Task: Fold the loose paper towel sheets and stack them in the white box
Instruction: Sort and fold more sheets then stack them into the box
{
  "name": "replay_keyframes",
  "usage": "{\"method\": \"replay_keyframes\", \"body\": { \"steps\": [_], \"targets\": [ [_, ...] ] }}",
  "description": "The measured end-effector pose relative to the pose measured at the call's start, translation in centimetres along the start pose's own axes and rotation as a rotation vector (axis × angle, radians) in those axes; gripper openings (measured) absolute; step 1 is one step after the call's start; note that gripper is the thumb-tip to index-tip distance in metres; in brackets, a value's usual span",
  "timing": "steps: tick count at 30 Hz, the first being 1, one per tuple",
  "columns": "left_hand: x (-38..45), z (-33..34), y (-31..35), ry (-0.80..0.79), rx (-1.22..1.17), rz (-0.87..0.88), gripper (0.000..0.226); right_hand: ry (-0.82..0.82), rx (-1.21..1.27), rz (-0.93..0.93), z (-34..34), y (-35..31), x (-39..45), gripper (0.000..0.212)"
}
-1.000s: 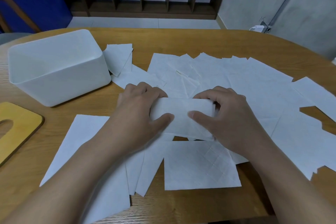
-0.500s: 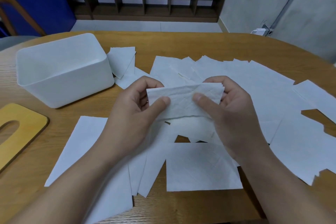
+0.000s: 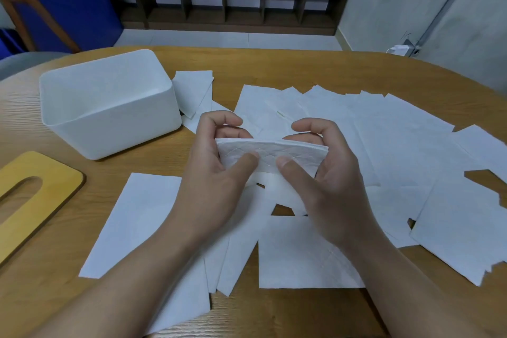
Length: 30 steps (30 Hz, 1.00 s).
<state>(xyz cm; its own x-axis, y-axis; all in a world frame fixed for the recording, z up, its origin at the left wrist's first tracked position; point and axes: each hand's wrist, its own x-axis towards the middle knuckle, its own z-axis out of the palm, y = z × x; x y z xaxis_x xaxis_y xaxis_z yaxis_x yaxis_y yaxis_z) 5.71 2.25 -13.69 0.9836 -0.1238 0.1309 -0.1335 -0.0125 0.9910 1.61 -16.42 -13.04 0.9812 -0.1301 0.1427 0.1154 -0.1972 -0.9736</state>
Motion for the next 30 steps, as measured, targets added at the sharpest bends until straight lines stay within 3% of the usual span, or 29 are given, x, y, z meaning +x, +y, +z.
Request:
{"method": "replay_keyframes", "body": {
  "steps": [12, 21, 26, 30],
  "targets": [
    [0.14, -0.19, -0.05, 0.01, 0.064, 0.007, 0.048, -0.007, 0.003, 0.0, 0.13, -0.1, -0.05, 0.05],
    [0.23, -0.53, 0.23, -0.027, -0.003, -0.013, 0.048, 0.043, -0.043, -0.005, 0.09, -0.3, 0.01, 0.035],
    [-0.03, -0.53, 0.35, -0.043, -0.021, 0.003, 0.054, -0.018, -0.047, -0.03, 0.29, -0.53, -0.27, 0.037],
    [0.03, -0.38, 0.27, -0.021, -0.027, 0.011, 0.056, 0.025, -0.065, -0.034, 0.43, -0.52, -0.2, 0.033]
  ]
}}
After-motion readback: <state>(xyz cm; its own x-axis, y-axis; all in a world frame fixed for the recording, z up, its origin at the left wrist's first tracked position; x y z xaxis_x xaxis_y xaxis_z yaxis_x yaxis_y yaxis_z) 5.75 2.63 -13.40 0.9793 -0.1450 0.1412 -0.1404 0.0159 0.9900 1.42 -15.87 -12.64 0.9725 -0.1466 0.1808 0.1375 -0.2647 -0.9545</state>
